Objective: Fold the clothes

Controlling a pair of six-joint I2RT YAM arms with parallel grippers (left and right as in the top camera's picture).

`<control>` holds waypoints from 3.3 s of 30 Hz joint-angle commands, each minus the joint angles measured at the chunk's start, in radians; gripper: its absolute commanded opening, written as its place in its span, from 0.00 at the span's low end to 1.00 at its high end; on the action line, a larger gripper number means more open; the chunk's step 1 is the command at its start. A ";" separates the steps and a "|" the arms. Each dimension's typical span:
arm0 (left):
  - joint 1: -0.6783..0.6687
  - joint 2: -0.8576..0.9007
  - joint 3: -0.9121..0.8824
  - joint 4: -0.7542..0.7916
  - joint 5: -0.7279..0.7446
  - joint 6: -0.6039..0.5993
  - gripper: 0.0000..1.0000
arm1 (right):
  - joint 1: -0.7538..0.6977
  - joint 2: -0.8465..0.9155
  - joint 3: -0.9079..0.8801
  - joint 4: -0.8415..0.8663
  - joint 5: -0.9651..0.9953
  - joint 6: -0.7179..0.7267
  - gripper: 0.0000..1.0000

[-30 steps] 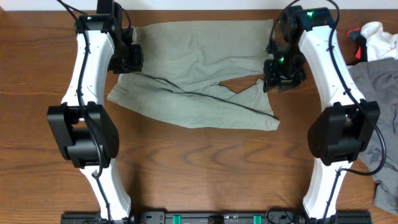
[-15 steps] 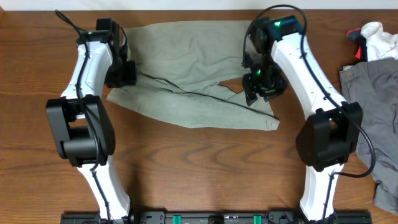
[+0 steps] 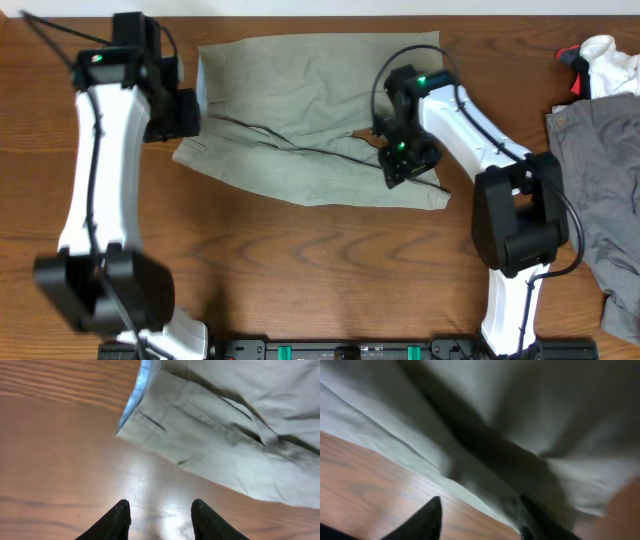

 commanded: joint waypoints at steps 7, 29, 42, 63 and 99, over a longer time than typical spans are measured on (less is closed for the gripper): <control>0.002 -0.135 0.013 -0.066 -0.005 -0.022 0.42 | 0.088 -0.026 -0.008 0.006 -0.114 -0.048 0.02; 0.001 -0.152 0.010 -0.074 -0.004 -0.022 0.53 | 0.439 -0.050 -0.085 -0.063 0.276 -0.142 0.16; -0.013 0.028 0.004 0.054 0.074 0.013 0.59 | 0.183 -0.179 -0.085 0.047 0.044 -0.048 0.24; -0.019 0.445 0.004 0.455 -0.020 0.173 0.66 | -0.030 -0.251 -0.085 0.009 -0.173 -0.068 0.39; -0.019 0.272 0.014 -0.308 -0.186 -0.037 0.06 | -0.030 -0.251 -0.085 -0.013 -0.149 -0.047 0.50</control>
